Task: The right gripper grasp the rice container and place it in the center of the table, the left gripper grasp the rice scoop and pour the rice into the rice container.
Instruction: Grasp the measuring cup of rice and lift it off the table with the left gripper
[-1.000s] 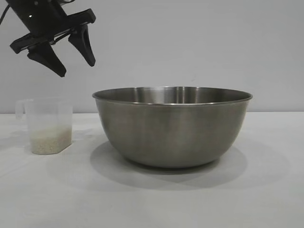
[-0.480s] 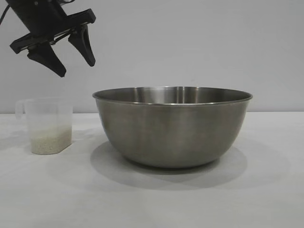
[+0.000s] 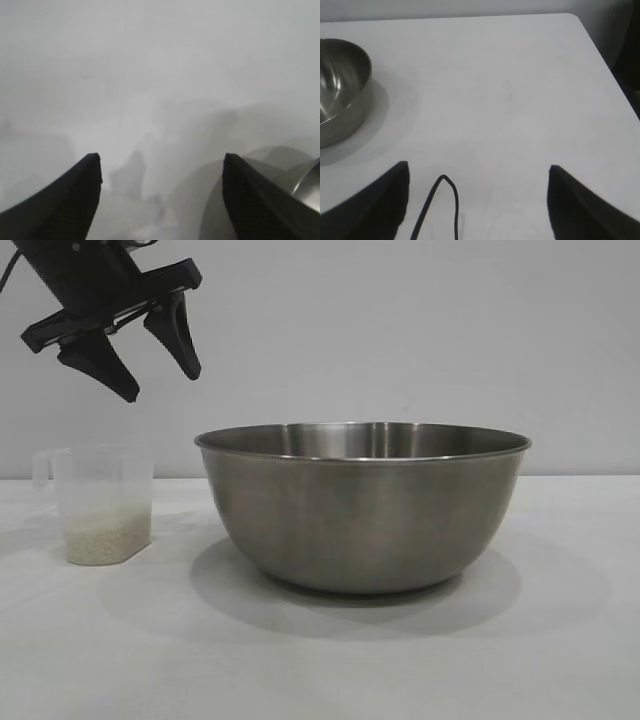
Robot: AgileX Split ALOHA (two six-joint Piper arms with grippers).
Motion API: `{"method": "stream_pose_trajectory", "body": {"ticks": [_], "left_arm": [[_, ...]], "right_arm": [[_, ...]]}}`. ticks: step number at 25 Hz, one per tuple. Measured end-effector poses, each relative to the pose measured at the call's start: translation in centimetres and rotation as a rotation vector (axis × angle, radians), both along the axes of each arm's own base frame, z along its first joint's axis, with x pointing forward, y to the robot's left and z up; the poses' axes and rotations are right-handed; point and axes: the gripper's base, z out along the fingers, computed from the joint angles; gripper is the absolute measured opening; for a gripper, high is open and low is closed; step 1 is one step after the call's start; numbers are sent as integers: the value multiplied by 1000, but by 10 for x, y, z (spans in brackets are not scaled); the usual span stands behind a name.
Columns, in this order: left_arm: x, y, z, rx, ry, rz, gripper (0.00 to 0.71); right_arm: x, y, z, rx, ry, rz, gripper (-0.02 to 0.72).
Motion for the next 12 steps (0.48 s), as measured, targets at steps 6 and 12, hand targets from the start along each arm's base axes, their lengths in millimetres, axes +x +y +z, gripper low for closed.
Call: {"method": "stream_pose_trajectory", "body": {"ticks": [6, 12], "left_arm": [[0, 0, 0, 0, 0, 0, 450], [-5, 1, 7, 43, -2, -46, 450]], "right_arm": [[0, 0, 0, 2, 0, 1, 531], [0, 0, 0, 2, 0, 1, 531]]}}
